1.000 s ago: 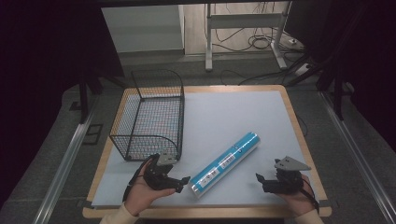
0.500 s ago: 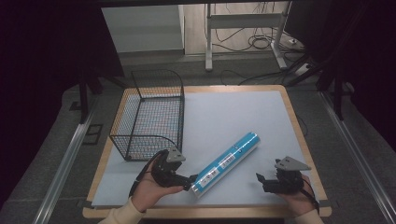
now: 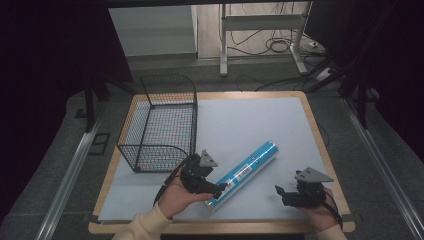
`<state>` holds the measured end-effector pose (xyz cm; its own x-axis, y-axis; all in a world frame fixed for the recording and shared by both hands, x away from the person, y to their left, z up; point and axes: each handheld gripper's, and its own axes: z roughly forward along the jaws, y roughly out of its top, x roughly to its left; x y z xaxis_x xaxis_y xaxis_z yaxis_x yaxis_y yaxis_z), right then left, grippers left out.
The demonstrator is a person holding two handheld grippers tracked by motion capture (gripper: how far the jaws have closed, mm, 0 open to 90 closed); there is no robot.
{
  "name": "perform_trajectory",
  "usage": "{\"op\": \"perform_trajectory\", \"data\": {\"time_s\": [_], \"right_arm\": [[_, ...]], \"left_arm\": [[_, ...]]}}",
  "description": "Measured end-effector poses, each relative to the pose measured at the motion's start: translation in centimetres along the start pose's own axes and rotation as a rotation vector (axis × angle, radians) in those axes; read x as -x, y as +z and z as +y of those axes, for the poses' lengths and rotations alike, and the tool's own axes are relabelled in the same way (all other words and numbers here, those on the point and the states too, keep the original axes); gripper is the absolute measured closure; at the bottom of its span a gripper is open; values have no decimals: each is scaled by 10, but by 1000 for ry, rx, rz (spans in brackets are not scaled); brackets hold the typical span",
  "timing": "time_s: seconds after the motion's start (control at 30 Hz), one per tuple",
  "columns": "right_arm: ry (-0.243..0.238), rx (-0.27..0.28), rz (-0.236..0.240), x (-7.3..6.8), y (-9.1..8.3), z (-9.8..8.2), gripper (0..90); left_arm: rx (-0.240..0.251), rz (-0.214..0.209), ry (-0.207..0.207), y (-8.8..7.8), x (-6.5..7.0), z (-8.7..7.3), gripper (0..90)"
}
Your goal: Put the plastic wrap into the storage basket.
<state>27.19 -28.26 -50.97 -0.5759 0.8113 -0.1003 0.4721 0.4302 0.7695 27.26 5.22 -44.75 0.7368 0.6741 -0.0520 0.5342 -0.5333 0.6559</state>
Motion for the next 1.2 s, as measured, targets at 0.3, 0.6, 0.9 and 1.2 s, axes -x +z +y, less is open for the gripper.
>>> {"op": "perform_trajectory", "data": {"time_s": [0.3,0.6,0.9,1.2], "right_arm": [[-2,-6,3,0,1,0,101],[-3,-13,3,0,2,-1,101],[-6,-12,2,0,2,-1,102],[-4,-14,1,0,3,-1,103]], "left_arm": [[-22,-8,6,12,4,11,143],[-49,-18,14,25,9,21,139],[-76,-23,27,41,15,35,137],[-108,-28,30,60,16,43,134]]}}
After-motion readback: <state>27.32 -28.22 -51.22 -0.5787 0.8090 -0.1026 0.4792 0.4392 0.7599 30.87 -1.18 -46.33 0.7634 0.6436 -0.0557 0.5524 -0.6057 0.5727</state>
